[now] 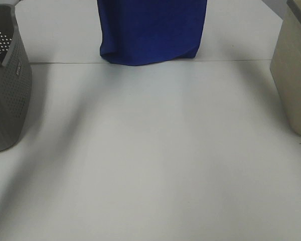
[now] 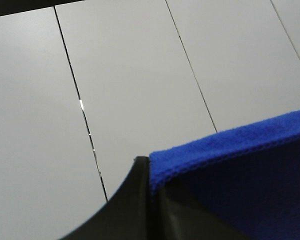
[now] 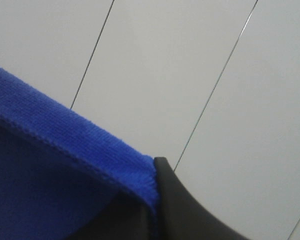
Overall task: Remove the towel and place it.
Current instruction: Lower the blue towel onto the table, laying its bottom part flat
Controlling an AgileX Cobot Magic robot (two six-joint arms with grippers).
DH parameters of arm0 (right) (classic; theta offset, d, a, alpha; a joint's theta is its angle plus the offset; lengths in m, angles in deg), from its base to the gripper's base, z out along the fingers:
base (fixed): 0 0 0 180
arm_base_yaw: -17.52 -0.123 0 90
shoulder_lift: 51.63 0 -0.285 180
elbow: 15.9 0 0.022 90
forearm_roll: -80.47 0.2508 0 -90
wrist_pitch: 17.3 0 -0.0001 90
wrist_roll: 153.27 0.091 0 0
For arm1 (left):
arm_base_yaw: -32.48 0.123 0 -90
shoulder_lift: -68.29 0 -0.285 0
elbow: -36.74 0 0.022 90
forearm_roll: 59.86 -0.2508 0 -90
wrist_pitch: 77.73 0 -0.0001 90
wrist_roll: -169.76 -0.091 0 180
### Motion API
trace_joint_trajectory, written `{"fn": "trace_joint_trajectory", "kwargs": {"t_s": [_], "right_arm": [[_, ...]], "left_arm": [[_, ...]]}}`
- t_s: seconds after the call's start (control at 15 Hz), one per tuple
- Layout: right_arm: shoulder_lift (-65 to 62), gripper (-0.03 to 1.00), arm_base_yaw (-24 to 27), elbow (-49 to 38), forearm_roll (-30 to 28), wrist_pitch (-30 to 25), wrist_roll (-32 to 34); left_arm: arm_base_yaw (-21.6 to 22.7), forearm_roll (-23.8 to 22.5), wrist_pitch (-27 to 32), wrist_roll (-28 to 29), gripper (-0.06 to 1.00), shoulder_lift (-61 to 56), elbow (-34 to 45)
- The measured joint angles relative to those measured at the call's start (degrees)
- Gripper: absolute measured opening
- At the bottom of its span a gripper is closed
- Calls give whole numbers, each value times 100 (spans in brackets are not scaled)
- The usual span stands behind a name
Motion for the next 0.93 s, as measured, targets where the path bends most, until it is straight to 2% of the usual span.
{"fn": "trace_joint_trajectory", "kwargs": {"t_s": [0.27,0.53,0.6,0.8,0.93], "right_arm": [[0,1,0,0,34,-74,0],[0,1,0,6,143,-258,0],[0,1,0,6,183,-498,0],[0,1,0,6,344,-951,52],[0,1,0,6,596,-1639,86]], "left_arm": [[0,-29,57,0,0,0,0],[0,-332,315,0,0,-6,0],[0,-395,751,0,0,-23,0],[-23,-344,1473,40,0,-63,0],[-109,-252,2636,92,0,-229,0]]}}
